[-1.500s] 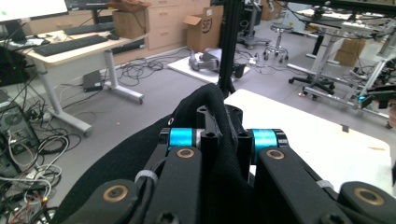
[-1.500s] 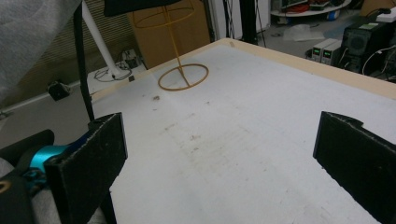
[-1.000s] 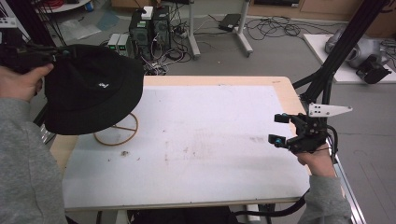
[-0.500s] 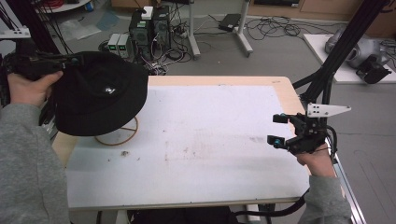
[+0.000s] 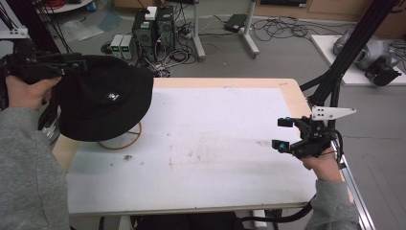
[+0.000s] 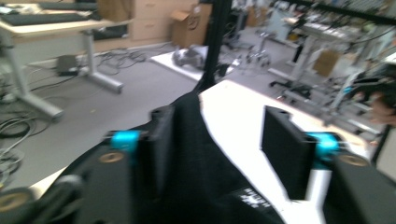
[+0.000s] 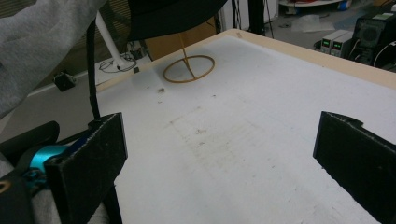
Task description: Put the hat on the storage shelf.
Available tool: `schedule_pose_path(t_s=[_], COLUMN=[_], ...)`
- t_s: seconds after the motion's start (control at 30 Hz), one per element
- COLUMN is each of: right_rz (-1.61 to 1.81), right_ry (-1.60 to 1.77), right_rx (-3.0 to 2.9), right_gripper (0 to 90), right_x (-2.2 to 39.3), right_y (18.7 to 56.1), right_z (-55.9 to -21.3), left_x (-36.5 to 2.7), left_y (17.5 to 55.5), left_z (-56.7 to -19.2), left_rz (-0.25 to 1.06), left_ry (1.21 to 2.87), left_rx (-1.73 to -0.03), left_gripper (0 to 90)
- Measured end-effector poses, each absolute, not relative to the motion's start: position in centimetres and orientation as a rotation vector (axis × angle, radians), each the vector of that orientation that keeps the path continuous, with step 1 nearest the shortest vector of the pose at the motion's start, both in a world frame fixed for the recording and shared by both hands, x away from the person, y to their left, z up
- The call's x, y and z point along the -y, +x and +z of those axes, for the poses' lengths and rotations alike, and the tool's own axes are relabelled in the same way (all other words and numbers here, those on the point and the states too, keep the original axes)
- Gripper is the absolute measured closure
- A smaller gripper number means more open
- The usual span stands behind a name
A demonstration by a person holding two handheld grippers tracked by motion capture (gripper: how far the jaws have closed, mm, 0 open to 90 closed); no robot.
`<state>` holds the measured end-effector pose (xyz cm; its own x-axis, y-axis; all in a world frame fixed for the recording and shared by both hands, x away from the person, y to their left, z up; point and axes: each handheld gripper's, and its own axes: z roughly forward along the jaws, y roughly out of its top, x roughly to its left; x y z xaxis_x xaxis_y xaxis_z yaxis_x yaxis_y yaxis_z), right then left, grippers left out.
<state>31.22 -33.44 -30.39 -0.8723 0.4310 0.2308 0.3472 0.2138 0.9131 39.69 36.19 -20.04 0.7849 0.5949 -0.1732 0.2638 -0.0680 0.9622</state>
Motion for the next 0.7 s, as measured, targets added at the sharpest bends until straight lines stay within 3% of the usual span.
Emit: schedule_pose_path(t_s=[0.07, 0.13, 0.7], right_rz=[1.761, 1.760, 1.764], right_ry=[0.769, 0.764, 0.759], right_rx=[-2.396, -2.399, -2.412], right_gripper=[2.0, 2.0, 2.0], right_x=[33.4, 33.3, 33.3], right_y=[31.2, 31.3, 31.6], right_z=[-30.4, -30.4, -30.4], left_x=[-36.0, -35.8, -35.0], left_y=[39.5, 39.4, 36.4], left_z=[-19.9, -19.7, -16.9], left_rz=[0.337, 0.350, 0.351], left_ry=[1.668, 1.673, 1.674], left_rx=[-0.719, -0.736, -0.656], left_gripper=[17.0, 13.0, 10.5])
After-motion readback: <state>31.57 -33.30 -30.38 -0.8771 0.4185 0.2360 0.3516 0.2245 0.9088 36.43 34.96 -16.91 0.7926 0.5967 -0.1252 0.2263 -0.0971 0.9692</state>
